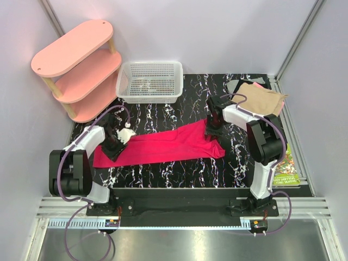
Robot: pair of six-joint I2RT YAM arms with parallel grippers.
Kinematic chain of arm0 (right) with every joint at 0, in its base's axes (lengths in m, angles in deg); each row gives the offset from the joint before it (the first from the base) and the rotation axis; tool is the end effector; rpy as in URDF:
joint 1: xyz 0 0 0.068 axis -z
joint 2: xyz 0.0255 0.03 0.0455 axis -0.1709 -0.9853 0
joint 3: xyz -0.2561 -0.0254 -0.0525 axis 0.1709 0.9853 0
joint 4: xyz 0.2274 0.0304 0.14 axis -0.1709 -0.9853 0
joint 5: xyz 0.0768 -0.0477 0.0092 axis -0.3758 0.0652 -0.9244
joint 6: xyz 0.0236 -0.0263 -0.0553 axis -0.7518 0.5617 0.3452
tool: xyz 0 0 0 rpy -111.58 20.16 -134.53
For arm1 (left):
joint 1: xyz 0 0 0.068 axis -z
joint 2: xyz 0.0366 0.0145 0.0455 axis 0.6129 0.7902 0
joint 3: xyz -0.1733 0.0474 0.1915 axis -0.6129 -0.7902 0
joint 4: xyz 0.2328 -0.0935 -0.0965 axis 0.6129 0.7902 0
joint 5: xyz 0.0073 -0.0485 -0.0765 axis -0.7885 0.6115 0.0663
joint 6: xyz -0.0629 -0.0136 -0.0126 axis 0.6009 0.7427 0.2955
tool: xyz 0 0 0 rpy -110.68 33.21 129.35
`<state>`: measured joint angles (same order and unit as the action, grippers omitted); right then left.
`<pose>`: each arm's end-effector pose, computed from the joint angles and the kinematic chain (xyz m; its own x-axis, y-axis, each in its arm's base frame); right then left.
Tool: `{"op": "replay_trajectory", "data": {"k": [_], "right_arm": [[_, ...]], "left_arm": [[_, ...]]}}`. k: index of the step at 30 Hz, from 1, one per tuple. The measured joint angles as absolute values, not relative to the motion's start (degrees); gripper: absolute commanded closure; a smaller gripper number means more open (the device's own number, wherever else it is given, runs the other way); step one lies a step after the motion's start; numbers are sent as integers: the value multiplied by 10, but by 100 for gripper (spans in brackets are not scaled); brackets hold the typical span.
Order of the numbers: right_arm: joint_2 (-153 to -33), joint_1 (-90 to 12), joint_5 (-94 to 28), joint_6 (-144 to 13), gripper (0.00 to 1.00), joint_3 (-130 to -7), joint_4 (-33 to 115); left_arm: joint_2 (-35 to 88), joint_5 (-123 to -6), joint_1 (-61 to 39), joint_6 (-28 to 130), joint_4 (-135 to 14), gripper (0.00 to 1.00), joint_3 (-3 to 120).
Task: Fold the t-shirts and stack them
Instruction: Rotate the tshirt 45 degrees
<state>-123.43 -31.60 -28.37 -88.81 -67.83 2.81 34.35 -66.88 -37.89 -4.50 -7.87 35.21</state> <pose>0.3555 0.1451 0.1265 -0.9688 0.1557 -0.1930 0.1220 0.9768 0.1757 0.2445 -0.0048 0.1475 -0.7182 0.6830 -0.1328 0.6905 0.7232 -0.0152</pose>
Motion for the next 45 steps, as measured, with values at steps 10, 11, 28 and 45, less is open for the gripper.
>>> {"op": "replay_trajectory", "data": {"k": [10, 11, 28, 45], "right_arm": [[-1317, -279, -291, -864, 64, -802, -21], [-1332, -270, -288, -859, 64, -827, -27], [-1585, -217, -230, -778, 60, -1279, -185], [-1610, -214, -213, -764, 54, -1381, -233]], "left_arm": [[382, -667, -356, -30, -82, 67, 366], [388, -667, -351, -26, -82, 67, 370], [413, -617, -230, 41, -87, 67, 397], [424, -530, -171, 68, -67, 67, 397]]}}
